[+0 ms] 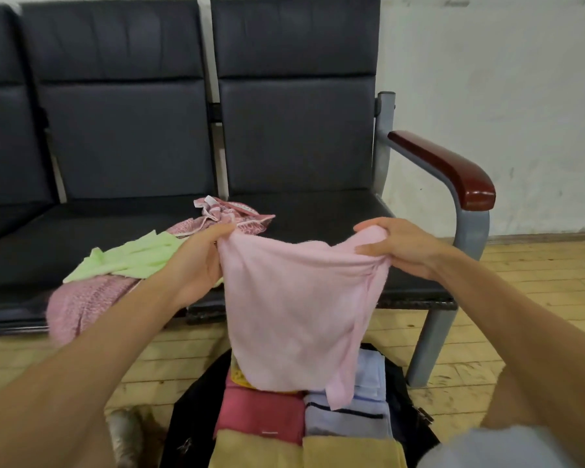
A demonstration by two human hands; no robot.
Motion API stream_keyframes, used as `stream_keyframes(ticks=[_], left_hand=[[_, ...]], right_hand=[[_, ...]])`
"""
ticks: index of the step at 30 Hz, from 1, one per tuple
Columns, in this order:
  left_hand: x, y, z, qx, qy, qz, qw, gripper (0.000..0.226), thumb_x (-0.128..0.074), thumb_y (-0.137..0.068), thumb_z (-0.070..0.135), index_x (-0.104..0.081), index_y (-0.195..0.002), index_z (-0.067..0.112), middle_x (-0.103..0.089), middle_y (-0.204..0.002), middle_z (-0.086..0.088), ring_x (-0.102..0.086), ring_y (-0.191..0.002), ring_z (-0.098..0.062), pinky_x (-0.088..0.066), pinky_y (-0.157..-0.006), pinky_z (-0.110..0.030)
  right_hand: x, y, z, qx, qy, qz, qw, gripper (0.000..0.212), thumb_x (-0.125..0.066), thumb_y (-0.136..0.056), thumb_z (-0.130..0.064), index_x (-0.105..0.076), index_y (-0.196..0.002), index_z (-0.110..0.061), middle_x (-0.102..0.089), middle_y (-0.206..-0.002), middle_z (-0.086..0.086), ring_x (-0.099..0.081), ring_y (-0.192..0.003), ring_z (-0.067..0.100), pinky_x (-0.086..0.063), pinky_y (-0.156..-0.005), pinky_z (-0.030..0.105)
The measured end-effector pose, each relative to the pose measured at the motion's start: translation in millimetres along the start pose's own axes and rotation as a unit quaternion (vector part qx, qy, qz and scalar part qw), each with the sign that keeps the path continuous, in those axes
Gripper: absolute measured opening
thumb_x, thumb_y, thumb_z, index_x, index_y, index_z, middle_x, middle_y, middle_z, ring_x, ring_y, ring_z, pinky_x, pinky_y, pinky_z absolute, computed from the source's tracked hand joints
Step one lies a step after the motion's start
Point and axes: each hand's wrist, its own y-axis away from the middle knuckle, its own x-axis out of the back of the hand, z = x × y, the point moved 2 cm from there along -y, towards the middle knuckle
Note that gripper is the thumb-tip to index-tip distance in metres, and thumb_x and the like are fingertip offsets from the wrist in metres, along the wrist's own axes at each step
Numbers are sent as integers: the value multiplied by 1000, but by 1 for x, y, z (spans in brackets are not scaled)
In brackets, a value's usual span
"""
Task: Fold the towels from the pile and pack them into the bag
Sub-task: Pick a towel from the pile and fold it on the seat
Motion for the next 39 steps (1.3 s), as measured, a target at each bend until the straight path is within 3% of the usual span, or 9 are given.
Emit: stream_keyframes(ticks=[5, 8, 12, 17, 19, 22, 30, 35, 39], left_hand=[[9, -7, -19, 36, -111, 39, 992, 28, -70, -86, 26, -68, -108, 8, -72, -103, -9, -66, -99, -26, -53, -88, -40], [15, -11, -22, 13, -173, 101, 980, 9, -69, -82, 15, -61, -84, 13, -58, -83, -8, -53, -82, -23, -44, -71, -34], [18, -10, -20, -33, -152, 137, 978, 7, -64, -81, 12, -58, -84, 12, -51, -82, -8, -46, -80, -21, -37, -70, -35], [22, -5, -18, -54, -81, 109, 989, 16, -63, -83, 11, -54, -72, 16, -51, -78, -3, -48, -77, -17, -37, -63, -31], [28, -3, -17, -42, -38, 112, 992, 2, -64, -82, 11, -63, -84, 11, -58, -88, -8, -53, -84, -21, -41, -66, -32], [36, -5, -18, -17, 12, 133, 991, 29, -65, -80, 13, -66, -107, 5, -63, -103, -11, -60, -89, -21, -48, -69, -33], [39, -7, -19, 0, 71, 135, 988, 17, -57, -83, 7, -65, -98, 6, -65, -95, -7, -62, -80, -17, -50, -71, -30], [48, -10, -16, -5, 117, 148, 982, 17, -61, -75, 6, -61, -91, 8, -60, -97, -8, -60, -86, -19, -49, -83, -33], [64, -12, -12, -8, 155, 174, 972, 27, -64, -62, 8, -53, -86, 15, -53, -90, -3, -55, -75, -16, -48, -67, -29]], right_hand=[[-16, -8, 1, 26, 133, -54, 989, 58, -78, -77, -4, -54, -124, -27, -47, -118, -10, -50, -101, 12, -47, -71, 15], [-17, -13, 10, 48, 221, 1, 974, 42, -69, -83, -5, -53, -118, -24, -48, -119, -5, -49, -107, 15, -47, -89, 28], [-9, -8, 21, 73, 346, 17, 935, 18, -59, -93, -14, -54, -106, -25, -52, -109, -5, -52, -103, 15, -44, -85, 26], [-4, 3, 25, 31, 163, 21, 986, 12, -57, -96, -9, -67, -95, -16, -62, -101, -1, -59, -99, 19, -51, -80, 27], [-5, 9, 20, 3, 43, 2, 999, 17, -54, -98, -8, -70, -96, -13, -65, -104, 4, -62, -99, 21, -54, -79, 29], [-6, 14, 15, -7, -47, -47, 998, 20, -53, -99, -13, -71, -106, -12, -66, -112, 5, -63, -105, 21, -55, -88, 33], [-12, 10, 17, 19, 152, -57, 987, 35, -70, -80, 2, -59, -104, -22, -55, -109, -2, -56, -100, 18, -52, -74, 21], [-6, 6, 25, -6, 164, -42, 986, 21, -64, -88, -3, -63, -105, -15, -60, -106, 3, -61, -98, 19, -55, -72, 22], [4, 8, 29, -61, 51, -38, 996, 15, -58, -94, -4, -70, -103, -6, -69, -104, 13, -70, -95, 24, -60, -80, 32]])
